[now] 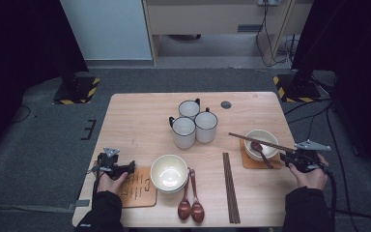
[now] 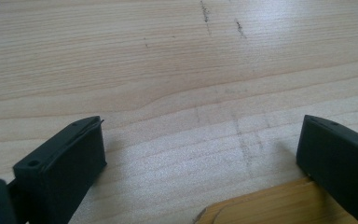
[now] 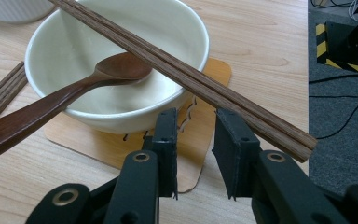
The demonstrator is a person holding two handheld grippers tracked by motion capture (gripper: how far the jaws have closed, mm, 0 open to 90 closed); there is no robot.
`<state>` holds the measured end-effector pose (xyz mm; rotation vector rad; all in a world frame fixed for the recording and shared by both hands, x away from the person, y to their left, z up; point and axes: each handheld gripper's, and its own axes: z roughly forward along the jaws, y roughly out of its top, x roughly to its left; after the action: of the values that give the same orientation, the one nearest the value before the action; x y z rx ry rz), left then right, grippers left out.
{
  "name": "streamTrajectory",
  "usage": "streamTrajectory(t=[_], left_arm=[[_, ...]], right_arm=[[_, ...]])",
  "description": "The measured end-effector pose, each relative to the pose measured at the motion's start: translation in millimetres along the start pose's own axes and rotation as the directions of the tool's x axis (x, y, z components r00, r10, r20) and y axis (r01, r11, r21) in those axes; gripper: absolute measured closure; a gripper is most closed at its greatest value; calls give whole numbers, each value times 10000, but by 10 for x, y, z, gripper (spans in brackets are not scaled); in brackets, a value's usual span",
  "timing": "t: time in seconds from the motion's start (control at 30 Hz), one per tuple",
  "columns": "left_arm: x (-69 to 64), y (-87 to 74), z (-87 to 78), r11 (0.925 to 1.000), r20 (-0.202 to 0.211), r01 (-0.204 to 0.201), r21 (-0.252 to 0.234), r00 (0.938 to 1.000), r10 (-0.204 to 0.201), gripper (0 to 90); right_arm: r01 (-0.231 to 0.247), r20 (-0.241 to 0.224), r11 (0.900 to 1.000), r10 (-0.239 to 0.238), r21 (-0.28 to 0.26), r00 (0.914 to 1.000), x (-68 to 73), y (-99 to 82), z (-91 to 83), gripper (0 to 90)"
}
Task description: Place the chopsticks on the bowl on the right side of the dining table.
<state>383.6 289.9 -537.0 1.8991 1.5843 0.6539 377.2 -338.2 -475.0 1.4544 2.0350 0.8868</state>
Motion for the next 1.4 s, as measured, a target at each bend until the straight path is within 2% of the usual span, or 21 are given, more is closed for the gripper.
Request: streamTrajectory(t=[0.37,0.8,1.4], left_arm=[[0,0,0,10000,0,-1,0,10000,1,0],[0,0,0,10000,1,0,-1,10000,0,0],[0,0,0,10000,-2,-4,1,10000,4,0]], right_arm=[[35,-147,9998,-38,-172,9999,44,34,-49,689],[144,-524,9955,-193,-933,9984,173,292,-53,658],[404,-366,9920,-451,-1193,9983,222,529,71,630]])
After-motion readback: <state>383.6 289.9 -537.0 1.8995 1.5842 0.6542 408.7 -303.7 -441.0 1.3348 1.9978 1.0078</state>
